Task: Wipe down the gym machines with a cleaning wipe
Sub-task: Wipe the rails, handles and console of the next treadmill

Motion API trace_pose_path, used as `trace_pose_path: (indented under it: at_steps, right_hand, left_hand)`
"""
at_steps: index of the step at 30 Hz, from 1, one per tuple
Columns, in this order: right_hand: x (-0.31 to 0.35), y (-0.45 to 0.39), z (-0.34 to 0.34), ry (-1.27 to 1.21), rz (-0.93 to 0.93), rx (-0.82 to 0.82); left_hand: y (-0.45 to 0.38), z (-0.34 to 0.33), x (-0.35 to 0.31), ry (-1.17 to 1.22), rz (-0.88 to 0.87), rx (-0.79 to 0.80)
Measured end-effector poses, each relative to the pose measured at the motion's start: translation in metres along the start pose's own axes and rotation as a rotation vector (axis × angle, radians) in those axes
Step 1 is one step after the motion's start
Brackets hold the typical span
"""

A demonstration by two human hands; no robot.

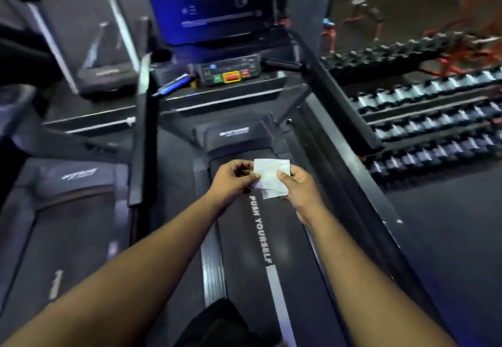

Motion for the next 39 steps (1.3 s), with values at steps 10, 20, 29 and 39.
trace_pose_path:
  at_steps: [10, 20, 29, 39]
  right_hand:
    - [-0.043, -0.014, -0.176, 0.146, -0.029, 0.246]
    - [-0.103, -0.006, -0.356, 0.211, -0.034, 0.301]
    - [-0.157, 0.042, -0.416, 0.224, -0.047, 0.515]
    - [-0.160, 0.043, -0.405, 0.270, 0.060, 0.762]
  left_hand:
    - [-0.042, 0.179, 0.054, -0.208, -0.044, -0.445]
    - [-0.081, 0.312, 0.117, -0.479, 0.129, -0.698]
    - [-0.092, 0.309, 0.154, 0.097, 0.300, -0.597]
    - [-0.099, 0.304, 0.151, -0.302, 0.154, -0.584]
Point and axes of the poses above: each hand's wrist, its own y-axis away from the middle knuckle, its own z-axis out of the back of the hand, x = y × z, the point moved 6 cm from there along -y, towards the middle knuckle, and after that the axes turned 12 degrees about -x, right-handed, at the moved point
